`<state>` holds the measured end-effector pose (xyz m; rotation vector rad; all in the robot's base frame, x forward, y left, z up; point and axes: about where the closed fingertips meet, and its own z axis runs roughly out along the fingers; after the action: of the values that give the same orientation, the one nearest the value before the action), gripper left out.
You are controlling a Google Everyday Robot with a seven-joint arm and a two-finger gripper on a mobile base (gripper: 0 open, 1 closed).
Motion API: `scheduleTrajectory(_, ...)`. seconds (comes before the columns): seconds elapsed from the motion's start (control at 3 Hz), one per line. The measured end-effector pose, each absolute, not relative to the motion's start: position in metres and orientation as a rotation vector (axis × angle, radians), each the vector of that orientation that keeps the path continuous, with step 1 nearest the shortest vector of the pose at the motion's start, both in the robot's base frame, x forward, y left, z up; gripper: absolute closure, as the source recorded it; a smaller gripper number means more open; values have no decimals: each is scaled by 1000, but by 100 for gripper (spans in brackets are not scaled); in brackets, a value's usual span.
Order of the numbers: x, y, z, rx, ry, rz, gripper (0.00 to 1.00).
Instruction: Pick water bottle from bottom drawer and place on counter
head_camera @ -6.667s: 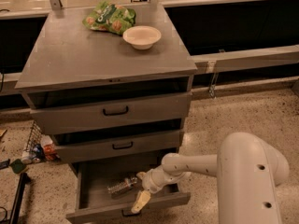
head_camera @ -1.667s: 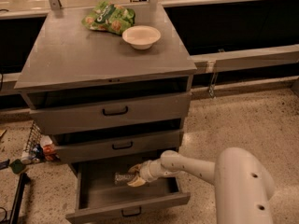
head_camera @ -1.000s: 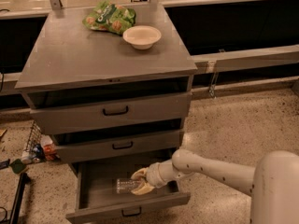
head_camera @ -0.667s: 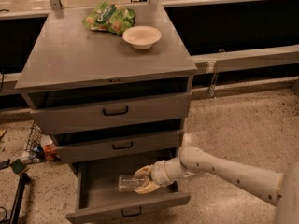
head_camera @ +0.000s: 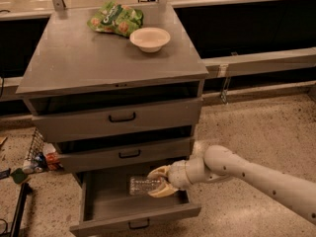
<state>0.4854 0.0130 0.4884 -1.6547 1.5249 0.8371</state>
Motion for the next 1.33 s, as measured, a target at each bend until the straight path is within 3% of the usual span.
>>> scheduleTrajectory(0.67,484,19,507,-1687,1498,822,100)
scheduleTrajectory(1.33,494,72,719,-1936,1246,606,100)
